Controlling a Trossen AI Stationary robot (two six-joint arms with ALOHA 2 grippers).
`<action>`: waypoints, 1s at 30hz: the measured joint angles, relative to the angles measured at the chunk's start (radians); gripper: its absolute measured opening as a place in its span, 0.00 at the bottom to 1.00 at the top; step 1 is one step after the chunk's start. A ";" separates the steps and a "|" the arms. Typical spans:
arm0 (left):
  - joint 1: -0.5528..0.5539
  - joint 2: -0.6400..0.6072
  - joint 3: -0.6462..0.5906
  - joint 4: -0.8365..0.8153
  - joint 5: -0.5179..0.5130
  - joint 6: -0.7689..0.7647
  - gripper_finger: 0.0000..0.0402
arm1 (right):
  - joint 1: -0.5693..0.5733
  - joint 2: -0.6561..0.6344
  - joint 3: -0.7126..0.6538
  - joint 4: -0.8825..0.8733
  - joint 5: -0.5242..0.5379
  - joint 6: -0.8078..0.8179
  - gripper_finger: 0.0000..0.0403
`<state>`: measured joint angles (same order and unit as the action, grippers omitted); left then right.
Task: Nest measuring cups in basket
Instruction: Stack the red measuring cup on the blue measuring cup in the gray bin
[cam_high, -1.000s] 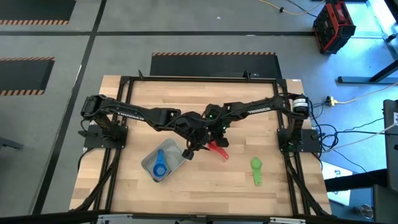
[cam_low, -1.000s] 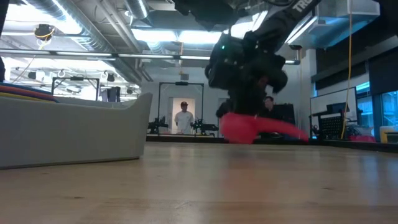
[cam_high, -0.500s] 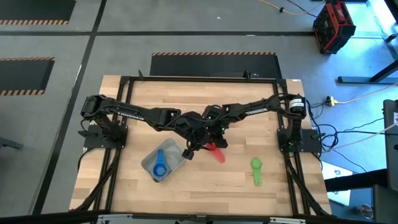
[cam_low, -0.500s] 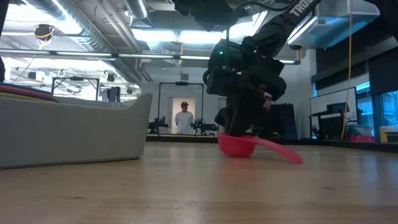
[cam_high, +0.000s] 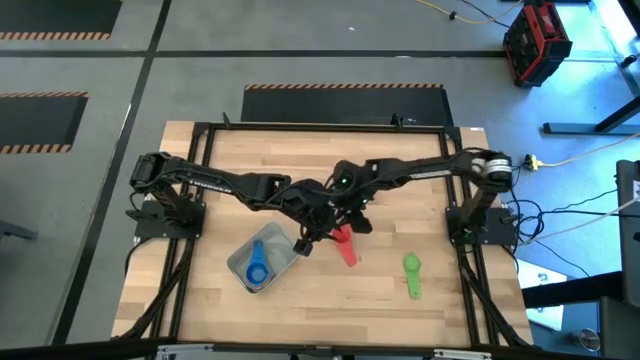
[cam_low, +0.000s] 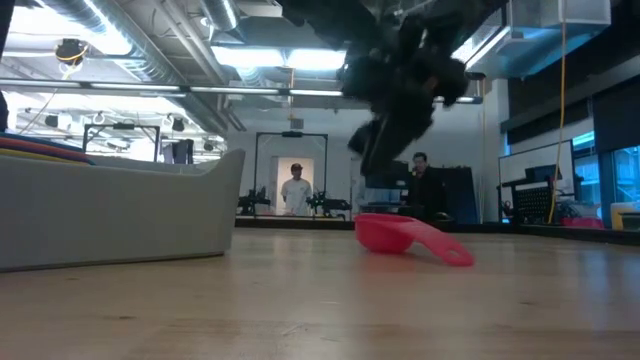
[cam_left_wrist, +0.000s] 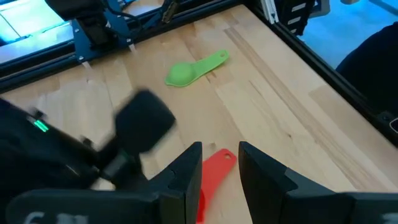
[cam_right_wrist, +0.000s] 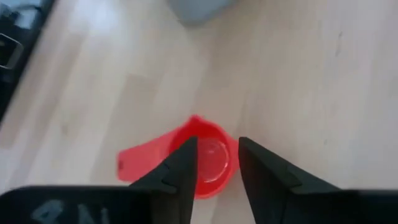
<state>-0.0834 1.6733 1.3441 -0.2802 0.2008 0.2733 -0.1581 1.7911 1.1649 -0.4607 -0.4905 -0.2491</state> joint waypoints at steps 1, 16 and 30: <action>0.000 0.000 0.000 0.001 0.000 0.007 0.25 | 0.000 -0.032 0.000 -0.015 0.000 0.000 0.30; 0.068 0.048 -0.001 0.043 0.080 0.313 0.25 | 0.093 -0.545 -0.456 0.204 0.112 0.474 0.30; 0.116 0.272 0.001 0.020 0.046 0.570 0.25 | 0.175 -0.568 -0.689 0.414 0.361 0.673 0.30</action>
<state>0.0330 1.9456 1.3449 -0.2603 0.2472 0.8432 0.0170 1.2232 0.4762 -0.0471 -0.1291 0.4242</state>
